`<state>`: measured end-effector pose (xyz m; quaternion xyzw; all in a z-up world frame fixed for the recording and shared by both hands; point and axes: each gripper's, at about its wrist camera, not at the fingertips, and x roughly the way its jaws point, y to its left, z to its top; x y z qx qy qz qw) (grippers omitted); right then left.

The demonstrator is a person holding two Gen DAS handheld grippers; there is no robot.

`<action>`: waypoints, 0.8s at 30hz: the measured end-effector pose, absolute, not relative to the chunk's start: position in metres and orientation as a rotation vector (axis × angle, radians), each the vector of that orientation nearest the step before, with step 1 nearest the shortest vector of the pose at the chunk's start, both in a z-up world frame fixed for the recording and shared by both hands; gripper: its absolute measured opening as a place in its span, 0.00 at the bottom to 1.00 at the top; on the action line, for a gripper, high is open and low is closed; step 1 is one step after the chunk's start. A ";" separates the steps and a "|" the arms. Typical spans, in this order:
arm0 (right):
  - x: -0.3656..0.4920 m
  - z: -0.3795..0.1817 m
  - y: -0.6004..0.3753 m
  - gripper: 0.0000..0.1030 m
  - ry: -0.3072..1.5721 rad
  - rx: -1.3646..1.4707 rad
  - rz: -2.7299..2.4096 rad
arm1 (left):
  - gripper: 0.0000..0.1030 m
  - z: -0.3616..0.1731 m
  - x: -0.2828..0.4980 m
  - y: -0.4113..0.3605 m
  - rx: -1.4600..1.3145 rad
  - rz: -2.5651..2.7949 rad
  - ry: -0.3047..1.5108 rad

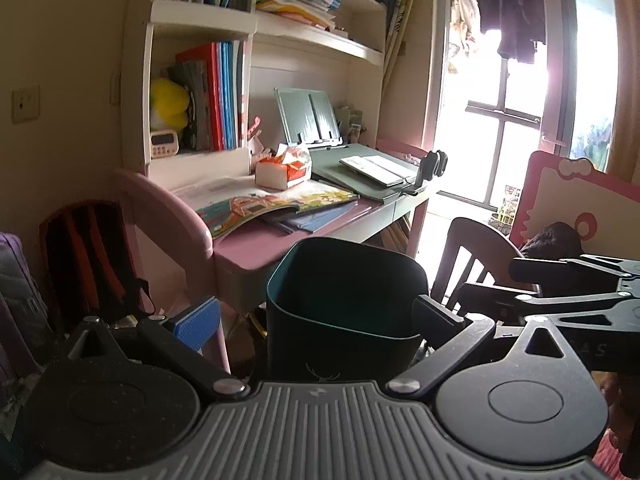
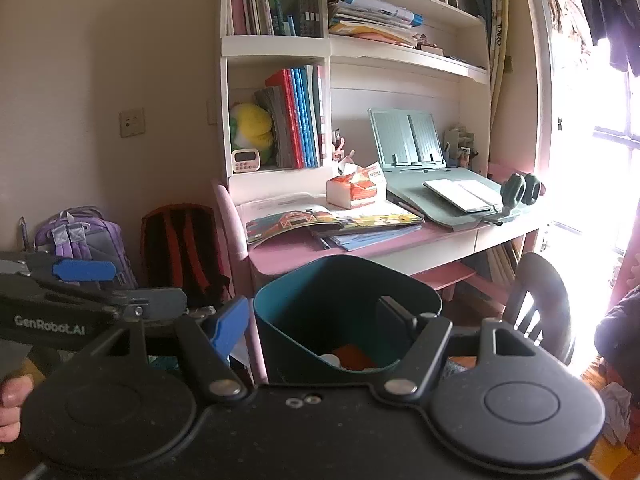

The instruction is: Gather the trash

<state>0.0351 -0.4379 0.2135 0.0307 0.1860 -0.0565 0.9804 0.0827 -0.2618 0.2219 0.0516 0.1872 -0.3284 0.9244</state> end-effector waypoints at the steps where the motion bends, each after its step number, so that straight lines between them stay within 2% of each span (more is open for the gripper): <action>1: 0.035 0.214 -0.437 0.68 0.374 0.063 -0.115 | 1.00 0.223 0.080 -0.262 0.107 -0.673 0.381; 24: 0.010 0.222 -0.446 0.68 0.339 0.088 -0.070 | 1.00 0.230 0.058 -0.264 0.125 -0.633 0.362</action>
